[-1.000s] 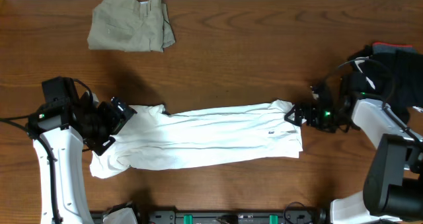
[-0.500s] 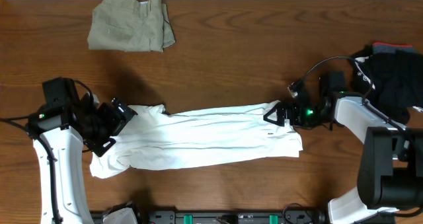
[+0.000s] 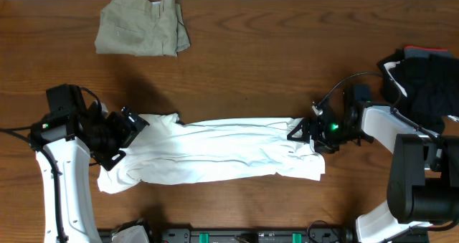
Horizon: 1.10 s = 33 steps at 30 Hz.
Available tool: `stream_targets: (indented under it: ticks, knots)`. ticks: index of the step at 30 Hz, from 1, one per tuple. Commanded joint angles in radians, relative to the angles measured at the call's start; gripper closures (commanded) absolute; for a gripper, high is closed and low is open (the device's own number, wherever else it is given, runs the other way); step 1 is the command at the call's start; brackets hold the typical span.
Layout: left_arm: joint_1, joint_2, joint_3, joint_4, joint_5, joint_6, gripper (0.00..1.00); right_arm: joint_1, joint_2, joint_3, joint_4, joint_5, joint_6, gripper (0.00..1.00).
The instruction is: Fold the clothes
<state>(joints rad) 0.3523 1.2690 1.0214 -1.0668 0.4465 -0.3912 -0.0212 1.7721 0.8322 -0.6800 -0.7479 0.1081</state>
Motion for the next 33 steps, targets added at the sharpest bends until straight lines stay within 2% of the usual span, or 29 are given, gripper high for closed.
stream_targets:
  ticks: [1,3,4,5,7,14,26,33]
  knots:
    - [-0.003,-0.002,-0.002,-0.003,0.01,0.014,0.02,0.01,0.07,-0.06,-0.008,0.326,0.029,0.32]
    - [-0.003,-0.002,-0.002,-0.004,0.01,0.014,0.02,0.01,0.07,-0.06,-0.007,0.326,0.034,0.59]
    - [-0.003,-0.002,-0.002,-0.004,0.009,0.014,0.02,0.009,0.07,-0.06,-0.004,0.325,0.039,0.78]
    - [-0.003,-0.002,-0.002,-0.004,0.009,0.014,0.02,0.007,0.07,-0.06,0.0,0.326,0.053,0.87]
    - [-0.003,-0.002,-0.002,-0.004,0.01,0.014,0.02,0.006,0.07,-0.06,0.013,0.326,0.072,0.99]
    - [-0.003,-0.002,-0.002,-0.003,0.009,0.014,0.02,-0.017,0.07,0.029,0.012,0.33,0.078,0.99]
    - [-0.003,-0.002,-0.002,-0.002,0.009,0.014,0.02,-0.119,0.07,0.383,-0.115,0.43,0.04,0.99]
    - [-0.003,-0.002,-0.002,-0.003,0.009,0.014,0.02,-0.118,0.07,0.419,-0.194,0.521,0.04,0.99]
